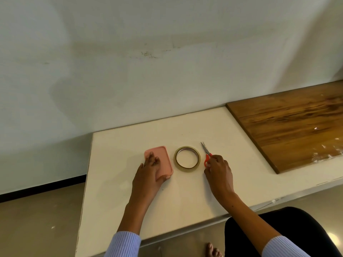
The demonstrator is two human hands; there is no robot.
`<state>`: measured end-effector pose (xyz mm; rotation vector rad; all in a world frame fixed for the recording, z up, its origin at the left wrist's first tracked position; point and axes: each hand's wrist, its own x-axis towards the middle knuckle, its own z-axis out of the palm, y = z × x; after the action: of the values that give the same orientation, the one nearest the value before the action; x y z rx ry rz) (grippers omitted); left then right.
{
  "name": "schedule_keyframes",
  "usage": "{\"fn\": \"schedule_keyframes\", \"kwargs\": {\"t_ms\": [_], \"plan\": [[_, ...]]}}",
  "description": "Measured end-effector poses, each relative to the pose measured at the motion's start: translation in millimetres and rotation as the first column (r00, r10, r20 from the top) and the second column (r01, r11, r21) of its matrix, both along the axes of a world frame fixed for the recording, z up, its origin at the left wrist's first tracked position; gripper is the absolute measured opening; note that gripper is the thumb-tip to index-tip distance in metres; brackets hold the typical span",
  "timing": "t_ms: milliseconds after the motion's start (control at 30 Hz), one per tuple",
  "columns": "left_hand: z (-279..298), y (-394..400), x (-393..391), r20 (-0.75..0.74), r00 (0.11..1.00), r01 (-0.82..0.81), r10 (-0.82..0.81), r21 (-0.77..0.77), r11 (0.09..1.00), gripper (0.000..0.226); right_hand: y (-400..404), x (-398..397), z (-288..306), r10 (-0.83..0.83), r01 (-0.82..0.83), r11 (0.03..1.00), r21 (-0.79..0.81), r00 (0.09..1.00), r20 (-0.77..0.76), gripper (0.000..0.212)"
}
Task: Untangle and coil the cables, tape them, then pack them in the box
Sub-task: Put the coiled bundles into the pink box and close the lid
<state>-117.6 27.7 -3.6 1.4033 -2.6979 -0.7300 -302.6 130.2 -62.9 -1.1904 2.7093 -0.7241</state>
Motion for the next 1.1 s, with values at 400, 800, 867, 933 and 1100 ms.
{"fn": "schedule_keyframes", "kwargs": {"t_ms": [400, 800, 867, 933, 1100], "plan": [[-3.5, -0.9, 1.4, -0.004, 1.0, 0.016, -0.016, -0.025, 1.0, 0.059, 0.9, -4.1, -0.8, 0.033, -0.034, 0.999, -0.042, 0.999, -0.013, 0.017], [-7.6, -7.7, 2.9, 0.004, 1.0, -0.027, 0.027, -0.002, 1.0, 0.077, 5.5, -0.7, 4.2, 0.019, -0.019, 0.996, -0.083, 1.0, -0.001, 0.012], [-9.3, -8.4, 3.0, -0.003, 0.999, -0.032, 0.032, -0.004, 0.999, 0.078, 5.6, -0.6, 4.7, 0.014, -0.013, 0.997, -0.078, 1.0, 0.003, 0.012], [-11.7, -8.3, 2.9, -0.024, 0.999, -0.031, 0.03, -0.023, 0.999, 0.074, 6.3, -1.1, 5.3, 0.018, -0.018, 0.997, -0.071, 1.0, -0.005, 0.012], [-15.1, -9.7, 2.9, -0.051, 0.998, -0.031, 0.029, -0.028, 0.999, 0.073, 6.0, -0.7, 6.0, 0.02, -0.02, 0.999, -0.042, 1.0, -0.012, 0.014]]}}
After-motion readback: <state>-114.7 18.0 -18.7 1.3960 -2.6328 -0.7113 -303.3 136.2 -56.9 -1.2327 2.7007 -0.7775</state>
